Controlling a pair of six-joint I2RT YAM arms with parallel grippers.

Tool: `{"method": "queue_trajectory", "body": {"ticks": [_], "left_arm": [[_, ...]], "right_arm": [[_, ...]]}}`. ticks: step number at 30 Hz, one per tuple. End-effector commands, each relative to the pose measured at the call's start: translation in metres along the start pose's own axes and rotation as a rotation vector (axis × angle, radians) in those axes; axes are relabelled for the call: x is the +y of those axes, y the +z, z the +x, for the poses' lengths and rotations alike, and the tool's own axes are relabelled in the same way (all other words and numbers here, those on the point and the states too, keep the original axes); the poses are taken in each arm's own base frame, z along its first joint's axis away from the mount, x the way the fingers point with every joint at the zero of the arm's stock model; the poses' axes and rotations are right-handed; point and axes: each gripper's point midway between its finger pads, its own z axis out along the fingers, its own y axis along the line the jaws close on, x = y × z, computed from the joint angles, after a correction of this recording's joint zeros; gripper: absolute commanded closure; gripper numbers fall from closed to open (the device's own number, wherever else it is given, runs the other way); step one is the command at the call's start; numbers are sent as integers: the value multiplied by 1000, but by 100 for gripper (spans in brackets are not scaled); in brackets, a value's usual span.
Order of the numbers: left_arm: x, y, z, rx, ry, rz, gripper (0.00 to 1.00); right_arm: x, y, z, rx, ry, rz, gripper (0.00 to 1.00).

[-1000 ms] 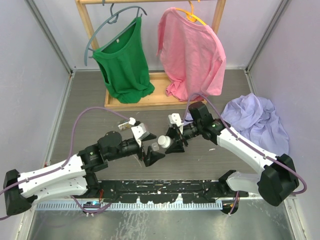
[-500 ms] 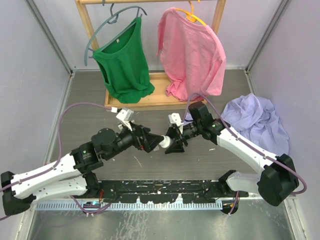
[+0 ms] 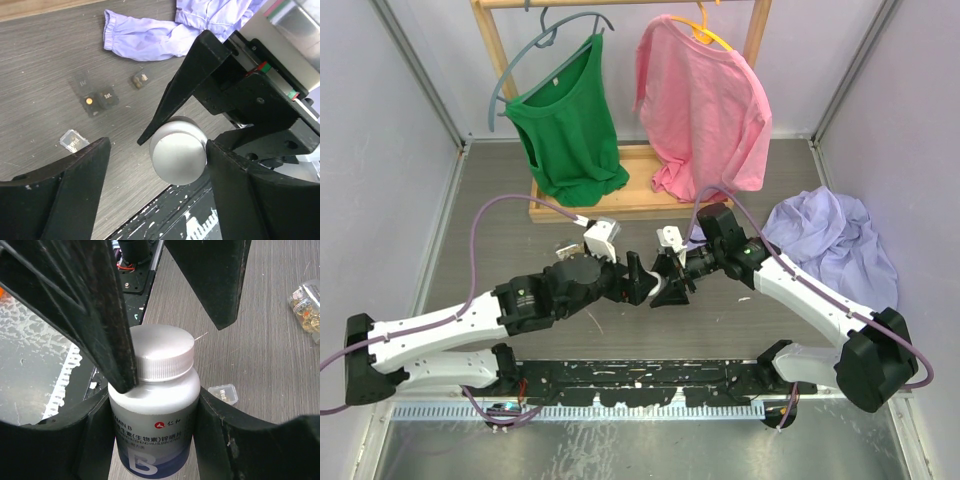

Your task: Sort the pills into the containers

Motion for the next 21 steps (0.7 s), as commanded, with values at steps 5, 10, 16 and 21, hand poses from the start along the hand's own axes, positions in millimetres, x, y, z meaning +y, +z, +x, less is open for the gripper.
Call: {"method": "queue_trajectory", "body": {"ticks": [5,10,16,21], "left_arm": [[-20,1,-20,-47,-16,56,34],[-26,4,-12,-21,-11,90,74],[2,3,-6,-42,9,-6,100],[70,0,13,7,65,-246,100]], "right_arm": [[-6,-2,-23,-38,-80,8,99],[-7,-2,-22,-35,-79,12,96],[-11,-2,-19,-21,-71,31,12],[-16,-5,-16,7,-83,56,0]]}}
